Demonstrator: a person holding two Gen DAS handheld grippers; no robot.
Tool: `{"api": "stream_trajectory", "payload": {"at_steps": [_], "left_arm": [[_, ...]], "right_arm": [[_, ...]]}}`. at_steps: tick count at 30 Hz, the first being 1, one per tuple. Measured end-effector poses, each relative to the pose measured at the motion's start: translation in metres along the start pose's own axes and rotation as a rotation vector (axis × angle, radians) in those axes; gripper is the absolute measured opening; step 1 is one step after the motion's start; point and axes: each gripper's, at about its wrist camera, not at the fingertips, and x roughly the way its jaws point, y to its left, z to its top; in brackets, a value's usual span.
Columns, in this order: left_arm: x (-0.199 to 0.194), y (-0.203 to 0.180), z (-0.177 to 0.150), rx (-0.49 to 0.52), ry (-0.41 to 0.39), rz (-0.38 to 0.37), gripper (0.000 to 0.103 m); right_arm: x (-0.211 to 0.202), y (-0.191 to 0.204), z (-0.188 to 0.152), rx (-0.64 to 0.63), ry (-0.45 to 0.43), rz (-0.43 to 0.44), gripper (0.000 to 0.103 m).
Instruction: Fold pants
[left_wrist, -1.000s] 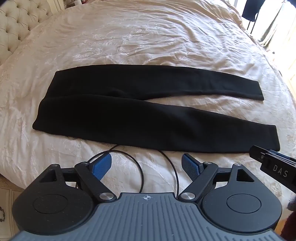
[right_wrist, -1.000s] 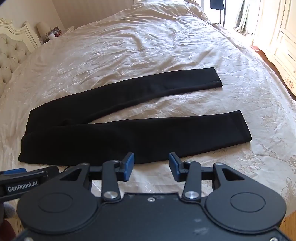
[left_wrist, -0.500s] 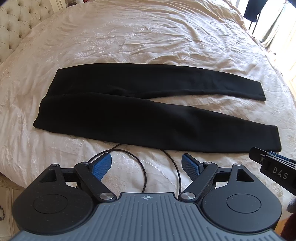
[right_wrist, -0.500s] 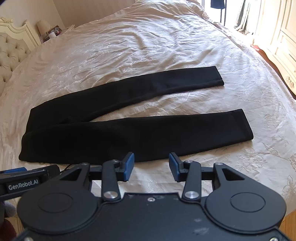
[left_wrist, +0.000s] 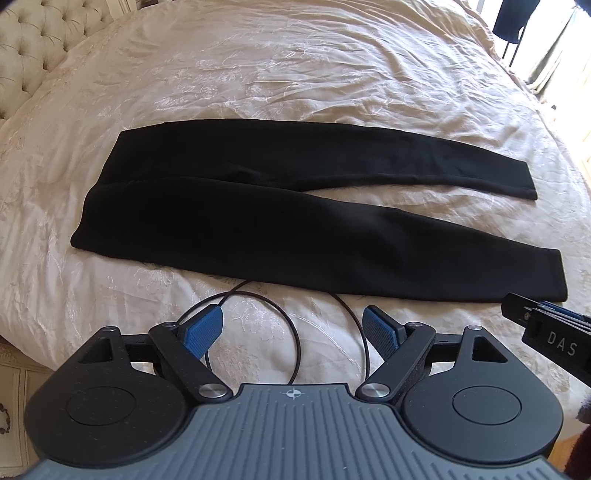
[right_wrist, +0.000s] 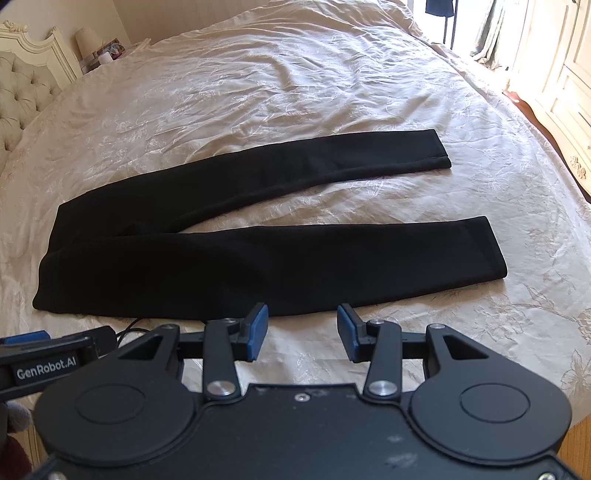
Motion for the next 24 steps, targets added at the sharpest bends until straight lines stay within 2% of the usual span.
{"api": "stream_trajectory", "payload": {"at_steps": [12, 24], "left_arm": [[0.003, -0.007, 0.000, 0.029, 0.021, 0.020, 0.083], [0.015, -0.005, -0.001, 0.010, 0.097, 0.015, 0.083]], "right_arm": [[0.003, -0.006, -0.003, 0.018, 0.038, -0.013, 0.045], [0.013, -0.003, 0.002, -0.002, 0.073, 0.002, 0.045]]}}
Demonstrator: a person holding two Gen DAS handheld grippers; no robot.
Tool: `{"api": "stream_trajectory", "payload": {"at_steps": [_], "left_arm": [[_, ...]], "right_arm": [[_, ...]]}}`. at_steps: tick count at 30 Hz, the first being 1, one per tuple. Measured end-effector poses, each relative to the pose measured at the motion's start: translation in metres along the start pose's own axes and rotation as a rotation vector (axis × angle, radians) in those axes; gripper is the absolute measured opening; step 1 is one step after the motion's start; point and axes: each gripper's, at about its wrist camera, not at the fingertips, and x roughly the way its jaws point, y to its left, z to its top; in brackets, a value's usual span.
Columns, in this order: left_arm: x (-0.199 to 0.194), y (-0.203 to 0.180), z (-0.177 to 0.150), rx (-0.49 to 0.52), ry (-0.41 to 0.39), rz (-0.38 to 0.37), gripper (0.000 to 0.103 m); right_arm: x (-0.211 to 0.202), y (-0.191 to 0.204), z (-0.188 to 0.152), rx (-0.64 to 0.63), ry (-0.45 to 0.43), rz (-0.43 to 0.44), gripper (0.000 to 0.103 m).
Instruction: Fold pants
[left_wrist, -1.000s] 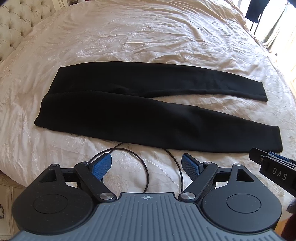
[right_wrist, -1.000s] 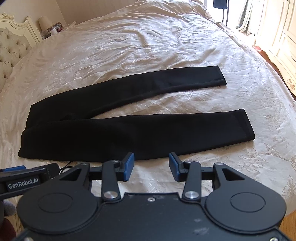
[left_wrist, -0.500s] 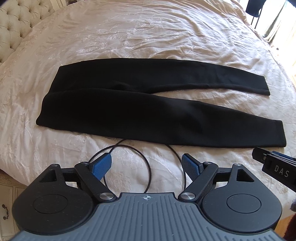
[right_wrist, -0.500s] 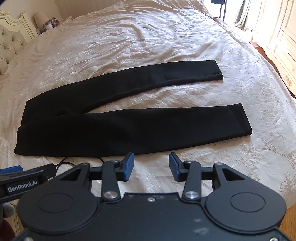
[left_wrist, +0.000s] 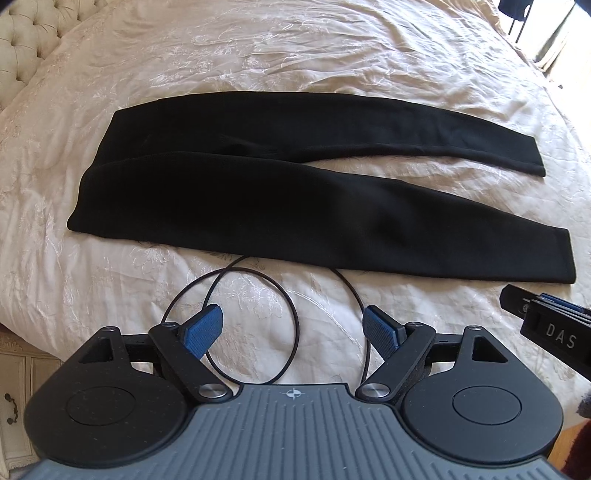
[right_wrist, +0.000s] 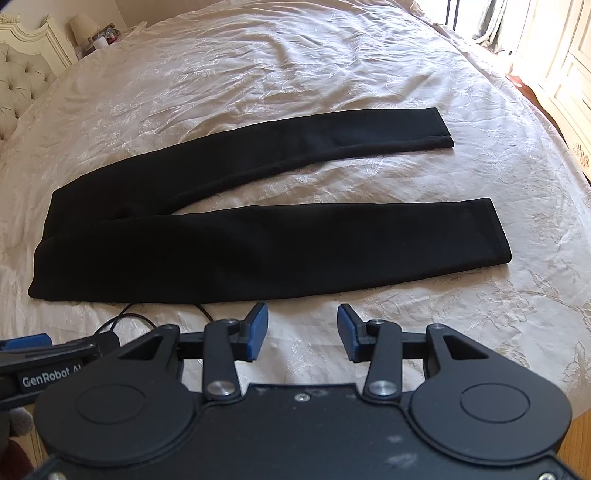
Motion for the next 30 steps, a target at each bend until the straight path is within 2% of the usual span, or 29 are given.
{"api": "stream_trajectory", "payload": {"at_steps": [9, 14, 20, 25, 30], "left_arm": [[0.012, 0.008, -0.002, -0.040, 0.094, -0.005, 0.083], [0.012, 0.017, -0.003, -0.045, 0.104, 0.016, 0.083], [0.020, 0.037, 0.013, -0.058, 0.097, 0.043, 0.081], [0.043, 0.053, 0.048, -0.064, 0.100, 0.039, 0.077], [0.065, 0.062, 0.096, -0.035, 0.070, 0.063, 0.077]], "right_arm": [[0.012, 0.003, -0.001, -0.006, 0.043, 0.027, 0.045], [0.019, 0.003, 0.001, 0.006, 0.050, 0.054, 0.044], [0.034, 0.013, 0.012, -0.017, 0.004, 0.070, 0.044], [0.056, 0.015, 0.043, -0.006, 0.002, 0.049, 0.044], [0.087, 0.007, 0.107, 0.057, 0.007, 0.013, 0.044]]}}
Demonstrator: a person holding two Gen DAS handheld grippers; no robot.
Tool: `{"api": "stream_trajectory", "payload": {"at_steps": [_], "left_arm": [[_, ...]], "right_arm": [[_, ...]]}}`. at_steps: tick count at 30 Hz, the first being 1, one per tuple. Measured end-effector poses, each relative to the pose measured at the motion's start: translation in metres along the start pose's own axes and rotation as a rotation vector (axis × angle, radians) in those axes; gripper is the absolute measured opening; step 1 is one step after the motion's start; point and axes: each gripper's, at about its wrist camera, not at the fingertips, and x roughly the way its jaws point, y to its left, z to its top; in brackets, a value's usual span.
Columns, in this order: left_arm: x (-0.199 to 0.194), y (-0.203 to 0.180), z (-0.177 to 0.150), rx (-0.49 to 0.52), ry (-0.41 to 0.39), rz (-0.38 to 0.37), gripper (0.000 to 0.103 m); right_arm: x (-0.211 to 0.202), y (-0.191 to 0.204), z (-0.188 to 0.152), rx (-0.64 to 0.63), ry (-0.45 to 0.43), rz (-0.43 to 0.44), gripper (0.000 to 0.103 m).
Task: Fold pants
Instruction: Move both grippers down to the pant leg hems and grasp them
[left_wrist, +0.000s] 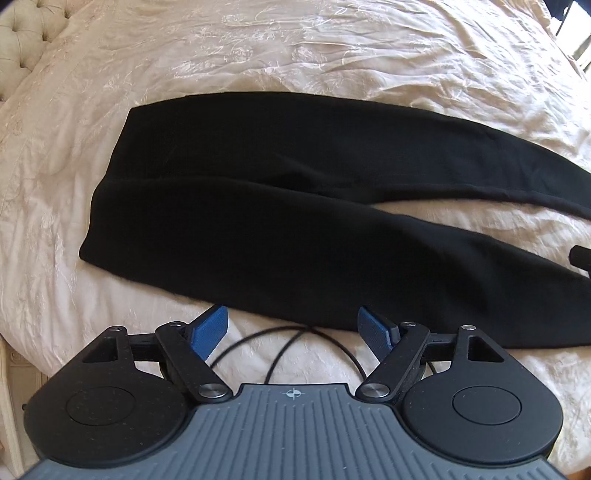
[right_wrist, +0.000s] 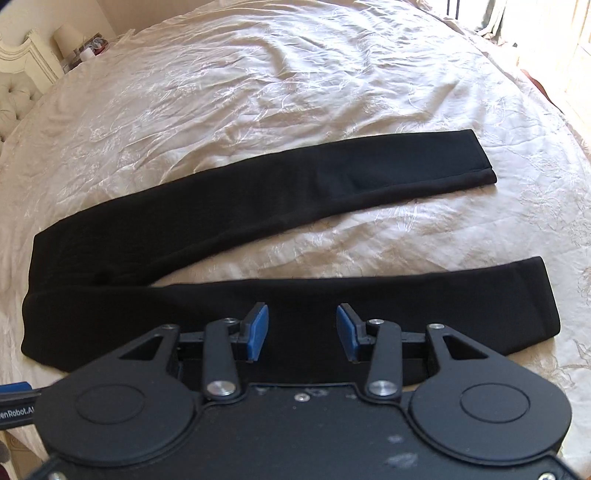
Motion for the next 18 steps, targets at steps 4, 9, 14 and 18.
{"api": "stream_trajectory", "payload": {"at_steps": [4, 9, 14, 18], "left_arm": [[0.014, 0.005, 0.039, 0.014, -0.024, 0.010, 0.077], [0.035, 0.010, 0.076, 0.023, -0.021, 0.008, 0.077], [0.055, 0.011, 0.113, 0.039, -0.019, 0.006, 0.077], [0.066, 0.011, 0.132, 0.048, -0.021, 0.013, 0.077]], "right_arm": [[0.033, -0.007, 0.064, 0.080, -0.004, -0.034, 0.044], [0.077, -0.018, 0.144, 0.189, -0.032, -0.067, 0.044], [0.128, -0.030, 0.204, 0.300, -0.004, -0.089, 0.044], [0.166, -0.042, 0.220, 0.387, 0.028, -0.141, 0.044]]}}
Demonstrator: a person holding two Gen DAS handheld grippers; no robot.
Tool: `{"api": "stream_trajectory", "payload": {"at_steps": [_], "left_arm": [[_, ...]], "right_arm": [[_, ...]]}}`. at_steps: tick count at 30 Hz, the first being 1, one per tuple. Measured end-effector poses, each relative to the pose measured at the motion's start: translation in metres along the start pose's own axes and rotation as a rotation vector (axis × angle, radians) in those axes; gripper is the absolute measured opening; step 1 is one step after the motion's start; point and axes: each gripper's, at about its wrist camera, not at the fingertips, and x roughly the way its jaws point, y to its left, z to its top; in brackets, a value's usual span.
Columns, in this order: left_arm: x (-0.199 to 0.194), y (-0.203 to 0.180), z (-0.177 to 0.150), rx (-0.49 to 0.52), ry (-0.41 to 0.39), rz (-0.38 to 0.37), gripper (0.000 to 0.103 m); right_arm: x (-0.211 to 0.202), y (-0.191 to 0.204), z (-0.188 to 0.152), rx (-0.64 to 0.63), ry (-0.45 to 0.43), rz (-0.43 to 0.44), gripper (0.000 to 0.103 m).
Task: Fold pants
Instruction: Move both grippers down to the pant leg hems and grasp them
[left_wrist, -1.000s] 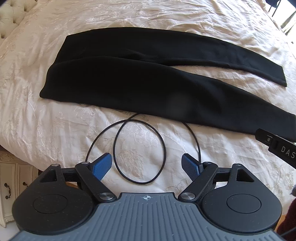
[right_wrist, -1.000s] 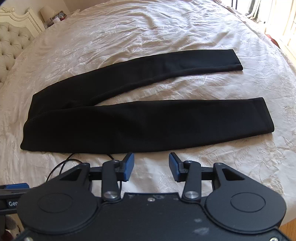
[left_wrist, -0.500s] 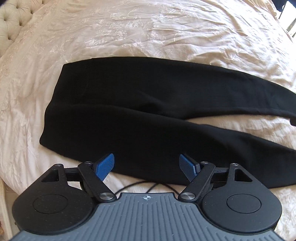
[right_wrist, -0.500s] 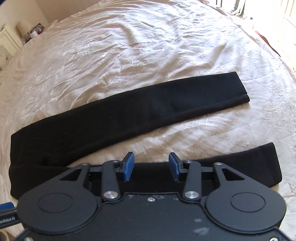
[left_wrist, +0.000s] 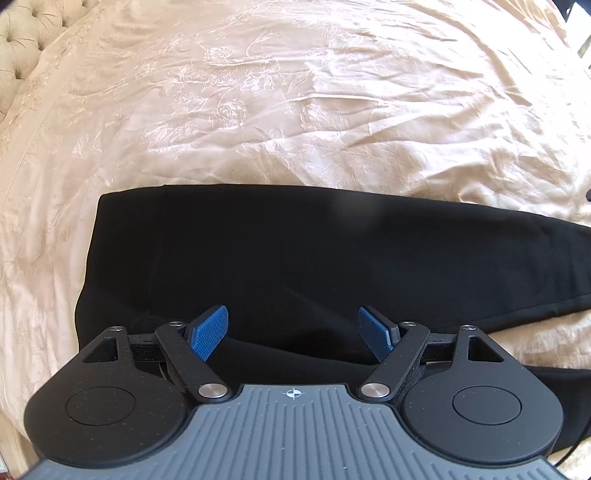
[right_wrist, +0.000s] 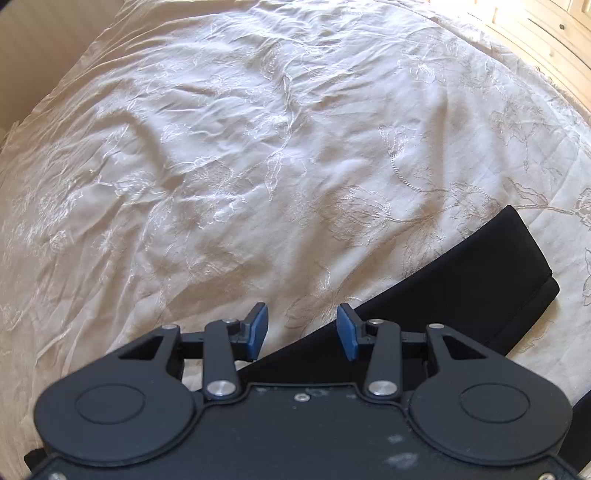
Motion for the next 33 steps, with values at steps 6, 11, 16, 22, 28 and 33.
{"api": "stream_trajectory", "payload": {"at_steps": [6, 11, 16, 22, 28, 33], "left_arm": [[0.017, 0.002, 0.019, -0.002, 0.020, -0.009, 0.077], [0.028, 0.000, 0.033, -0.011, 0.032, -0.049, 0.077], [0.036, -0.003, 0.052, -0.036, 0.040, -0.090, 0.077], [0.034, -0.015, 0.062, -0.017, 0.016, -0.082, 0.077], [0.034, -0.021, 0.049, -0.005, 0.035, -0.074, 0.077], [0.042, -0.011, 0.037, -0.028, 0.076, -0.053, 0.077]], "right_arm": [[0.034, -0.003, -0.004, 0.041, 0.068, -0.087, 0.042], [0.042, -0.024, -0.027, 0.085, 0.132, -0.075, 0.001], [0.013, -0.056, -0.066, 0.110, 0.126, -0.013, 0.001], [-0.019, -0.056, -0.073, -0.062, -0.006, 0.086, 0.022], [-0.009, 0.014, -0.074, -0.870, -0.078, 0.162, 0.036], [0.020, 0.027, -0.075, -1.126, 0.056, 0.214, 0.038]]}}
